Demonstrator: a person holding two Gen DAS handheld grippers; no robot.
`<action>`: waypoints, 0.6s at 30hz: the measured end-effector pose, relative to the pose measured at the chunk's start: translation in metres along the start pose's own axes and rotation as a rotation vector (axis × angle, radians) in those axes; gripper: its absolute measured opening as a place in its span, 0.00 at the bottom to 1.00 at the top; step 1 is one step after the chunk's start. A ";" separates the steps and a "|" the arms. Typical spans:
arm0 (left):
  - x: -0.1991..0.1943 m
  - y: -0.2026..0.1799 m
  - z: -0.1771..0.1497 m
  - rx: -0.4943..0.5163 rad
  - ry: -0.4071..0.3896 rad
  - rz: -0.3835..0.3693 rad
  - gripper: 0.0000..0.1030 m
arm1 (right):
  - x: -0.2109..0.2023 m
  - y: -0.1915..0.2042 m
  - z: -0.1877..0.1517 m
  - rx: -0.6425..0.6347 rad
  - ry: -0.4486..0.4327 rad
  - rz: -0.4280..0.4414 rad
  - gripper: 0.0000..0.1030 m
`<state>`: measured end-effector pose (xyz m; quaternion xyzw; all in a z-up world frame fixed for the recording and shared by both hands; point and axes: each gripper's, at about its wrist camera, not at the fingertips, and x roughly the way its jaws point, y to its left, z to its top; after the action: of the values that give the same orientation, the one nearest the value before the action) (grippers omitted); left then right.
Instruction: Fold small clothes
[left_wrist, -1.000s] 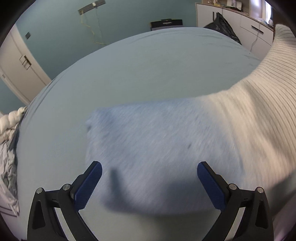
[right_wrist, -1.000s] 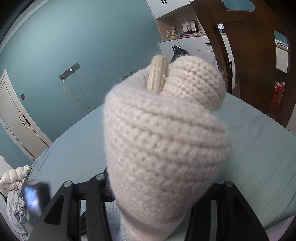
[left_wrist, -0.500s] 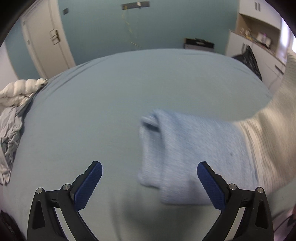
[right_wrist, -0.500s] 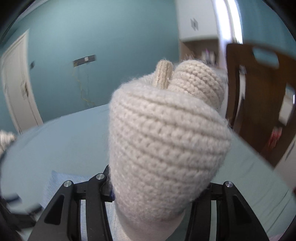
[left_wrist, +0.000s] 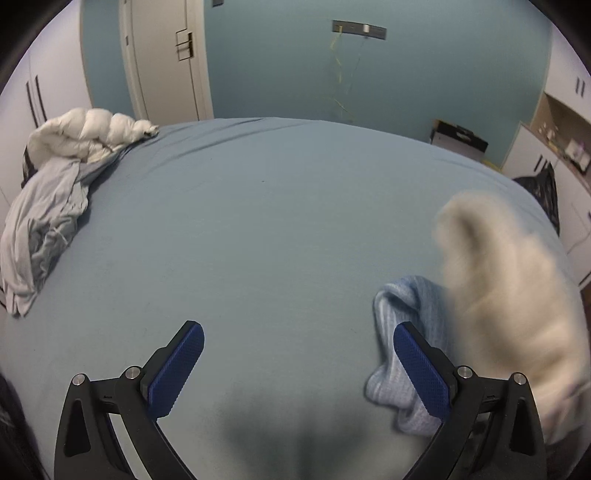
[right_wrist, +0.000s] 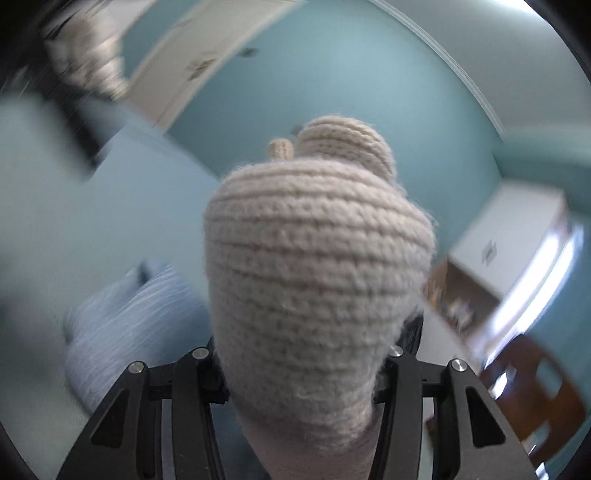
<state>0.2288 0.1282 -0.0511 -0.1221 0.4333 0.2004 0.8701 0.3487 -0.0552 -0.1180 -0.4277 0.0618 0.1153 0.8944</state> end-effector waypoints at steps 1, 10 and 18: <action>-0.001 0.001 0.000 -0.001 -0.003 -0.005 1.00 | -0.001 0.026 -0.005 -0.103 -0.022 -0.003 0.44; -0.013 0.001 0.003 0.024 -0.040 -0.023 1.00 | -0.013 0.095 -0.045 -0.455 -0.137 -0.130 0.52; -0.015 -0.010 0.001 0.048 -0.037 -0.050 1.00 | -0.058 0.033 -0.041 -0.211 -0.133 0.099 0.95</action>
<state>0.2261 0.1159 -0.0384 -0.1082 0.4186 0.1702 0.8855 0.2834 -0.0763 -0.1562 -0.5072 0.0108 0.1933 0.8398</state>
